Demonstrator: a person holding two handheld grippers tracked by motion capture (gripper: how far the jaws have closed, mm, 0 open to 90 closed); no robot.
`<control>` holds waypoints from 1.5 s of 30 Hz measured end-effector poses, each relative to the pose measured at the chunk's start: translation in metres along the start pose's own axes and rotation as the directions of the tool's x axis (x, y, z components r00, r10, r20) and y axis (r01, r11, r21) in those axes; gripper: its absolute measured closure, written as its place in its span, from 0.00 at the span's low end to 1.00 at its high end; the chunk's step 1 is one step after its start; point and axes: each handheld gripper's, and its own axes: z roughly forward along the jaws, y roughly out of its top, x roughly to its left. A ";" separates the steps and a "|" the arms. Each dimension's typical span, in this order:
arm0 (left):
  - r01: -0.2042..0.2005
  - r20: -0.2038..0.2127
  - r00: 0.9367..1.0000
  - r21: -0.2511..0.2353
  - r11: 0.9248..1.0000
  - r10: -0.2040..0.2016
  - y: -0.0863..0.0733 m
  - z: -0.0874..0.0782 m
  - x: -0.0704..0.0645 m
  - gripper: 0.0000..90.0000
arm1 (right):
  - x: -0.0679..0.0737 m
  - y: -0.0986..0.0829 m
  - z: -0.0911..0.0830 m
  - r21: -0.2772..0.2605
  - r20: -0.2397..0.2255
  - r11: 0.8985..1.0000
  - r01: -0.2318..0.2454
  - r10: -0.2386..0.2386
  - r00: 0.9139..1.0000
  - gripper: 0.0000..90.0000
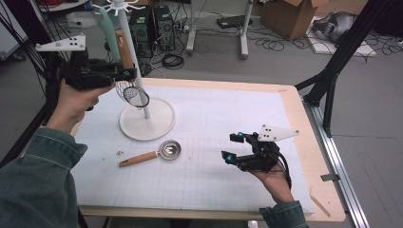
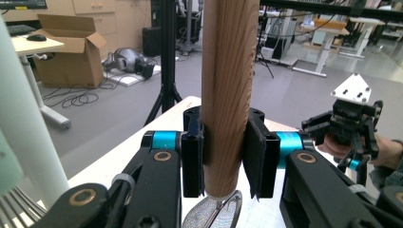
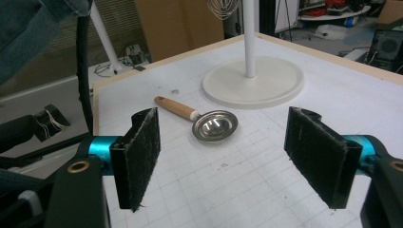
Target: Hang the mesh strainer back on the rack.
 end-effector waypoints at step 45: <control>0.090 -0.069 0.993 -0.035 0.995 -0.092 0.018 0.006 0.039 0.79 | 0.000 0.006 0.003 0.011 -0.012 1.000 0.011 -0.011 1.000 0.30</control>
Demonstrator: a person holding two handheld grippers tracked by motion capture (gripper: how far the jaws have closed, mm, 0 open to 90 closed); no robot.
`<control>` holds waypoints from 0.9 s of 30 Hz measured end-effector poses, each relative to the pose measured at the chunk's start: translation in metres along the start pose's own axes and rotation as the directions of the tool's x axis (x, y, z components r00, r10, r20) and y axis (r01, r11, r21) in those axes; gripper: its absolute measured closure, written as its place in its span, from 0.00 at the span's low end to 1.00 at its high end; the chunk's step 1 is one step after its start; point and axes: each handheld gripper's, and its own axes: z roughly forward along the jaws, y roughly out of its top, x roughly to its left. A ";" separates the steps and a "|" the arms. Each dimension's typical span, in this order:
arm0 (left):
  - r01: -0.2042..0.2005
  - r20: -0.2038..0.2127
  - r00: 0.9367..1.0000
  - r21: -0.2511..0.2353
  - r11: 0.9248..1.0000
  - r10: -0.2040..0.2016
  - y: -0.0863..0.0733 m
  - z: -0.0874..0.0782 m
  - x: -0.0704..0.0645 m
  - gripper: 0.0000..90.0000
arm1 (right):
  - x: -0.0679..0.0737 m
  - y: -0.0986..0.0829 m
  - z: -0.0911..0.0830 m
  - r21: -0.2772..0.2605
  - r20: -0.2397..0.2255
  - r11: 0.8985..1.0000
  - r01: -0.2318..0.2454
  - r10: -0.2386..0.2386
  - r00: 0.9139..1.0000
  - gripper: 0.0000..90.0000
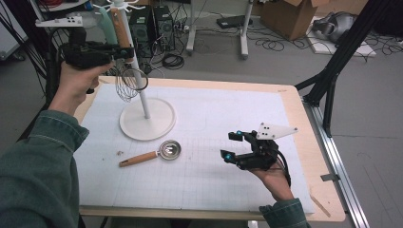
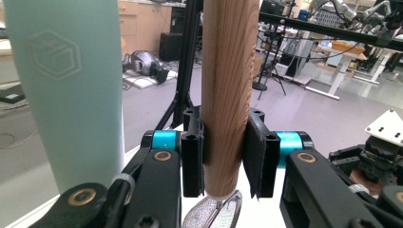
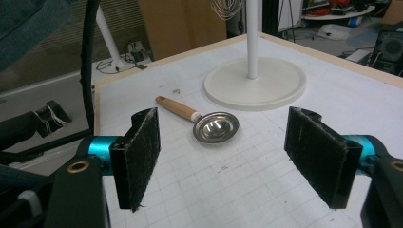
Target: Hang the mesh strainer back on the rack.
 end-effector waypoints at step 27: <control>0.020 -0.047 0.999 -0.008 1.000 -0.020 -0.010 -0.006 0.002 0.79 | 0.000 0.001 0.002 -0.011 -0.006 1.000 0.004 -0.004 1.000 0.30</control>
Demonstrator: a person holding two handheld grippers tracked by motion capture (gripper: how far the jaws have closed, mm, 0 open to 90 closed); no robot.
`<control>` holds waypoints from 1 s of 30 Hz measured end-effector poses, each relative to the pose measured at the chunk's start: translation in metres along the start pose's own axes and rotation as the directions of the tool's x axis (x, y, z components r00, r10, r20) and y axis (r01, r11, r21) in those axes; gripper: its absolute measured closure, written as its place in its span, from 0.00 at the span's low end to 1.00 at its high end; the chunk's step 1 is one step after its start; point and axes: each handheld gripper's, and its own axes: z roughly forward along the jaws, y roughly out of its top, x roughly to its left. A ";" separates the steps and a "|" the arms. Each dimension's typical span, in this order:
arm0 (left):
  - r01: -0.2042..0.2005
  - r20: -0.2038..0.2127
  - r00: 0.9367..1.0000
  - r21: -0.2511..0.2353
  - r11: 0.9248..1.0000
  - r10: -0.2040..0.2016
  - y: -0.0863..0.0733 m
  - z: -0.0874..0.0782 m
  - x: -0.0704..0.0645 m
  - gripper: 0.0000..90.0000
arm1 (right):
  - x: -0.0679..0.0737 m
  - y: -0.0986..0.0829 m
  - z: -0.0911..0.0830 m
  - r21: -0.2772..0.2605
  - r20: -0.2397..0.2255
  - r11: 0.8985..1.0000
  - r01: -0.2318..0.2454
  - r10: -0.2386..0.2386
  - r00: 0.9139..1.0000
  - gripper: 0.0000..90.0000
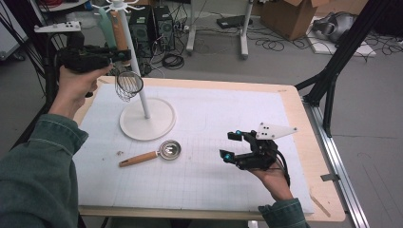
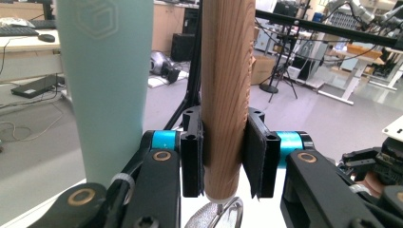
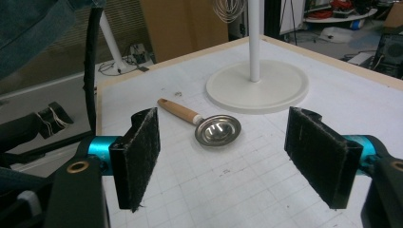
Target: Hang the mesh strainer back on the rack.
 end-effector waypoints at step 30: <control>-0.041 -0.031 0.999 0.007 0.999 0.042 0.004 -0.020 -0.005 0.67 | -0.003 0.005 0.004 -0.005 -0.012 1.000 0.002 -0.002 1.000 0.30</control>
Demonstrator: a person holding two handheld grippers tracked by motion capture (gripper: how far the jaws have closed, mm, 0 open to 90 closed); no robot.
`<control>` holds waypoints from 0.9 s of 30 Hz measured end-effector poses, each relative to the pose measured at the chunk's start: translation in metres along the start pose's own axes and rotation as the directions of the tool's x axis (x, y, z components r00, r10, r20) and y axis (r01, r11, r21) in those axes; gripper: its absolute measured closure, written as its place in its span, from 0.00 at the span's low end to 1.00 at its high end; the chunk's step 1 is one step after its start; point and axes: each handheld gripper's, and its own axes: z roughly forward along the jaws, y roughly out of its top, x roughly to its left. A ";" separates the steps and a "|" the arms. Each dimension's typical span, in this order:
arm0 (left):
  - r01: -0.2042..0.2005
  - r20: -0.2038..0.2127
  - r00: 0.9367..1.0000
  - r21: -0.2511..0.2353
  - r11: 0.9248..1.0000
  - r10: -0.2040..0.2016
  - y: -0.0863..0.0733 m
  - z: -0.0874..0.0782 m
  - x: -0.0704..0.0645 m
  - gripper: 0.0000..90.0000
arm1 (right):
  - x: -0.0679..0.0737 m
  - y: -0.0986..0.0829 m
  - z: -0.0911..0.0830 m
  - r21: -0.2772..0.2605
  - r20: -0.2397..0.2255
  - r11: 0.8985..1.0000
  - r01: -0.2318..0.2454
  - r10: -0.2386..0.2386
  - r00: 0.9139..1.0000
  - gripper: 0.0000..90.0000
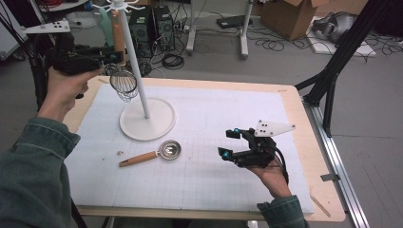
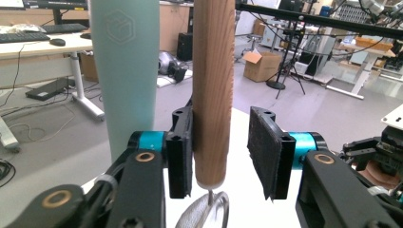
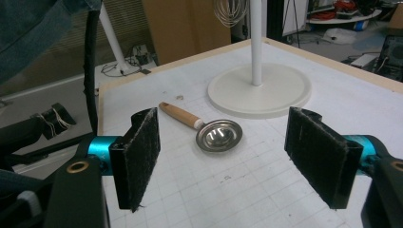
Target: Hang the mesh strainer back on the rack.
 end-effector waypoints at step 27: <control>-0.080 0.070 0.994 -0.021 0.997 0.081 0.032 -0.022 -0.018 0.93 | -0.007 0.009 -0.011 0.013 0.010 1.000 -0.004 0.003 1.000 0.30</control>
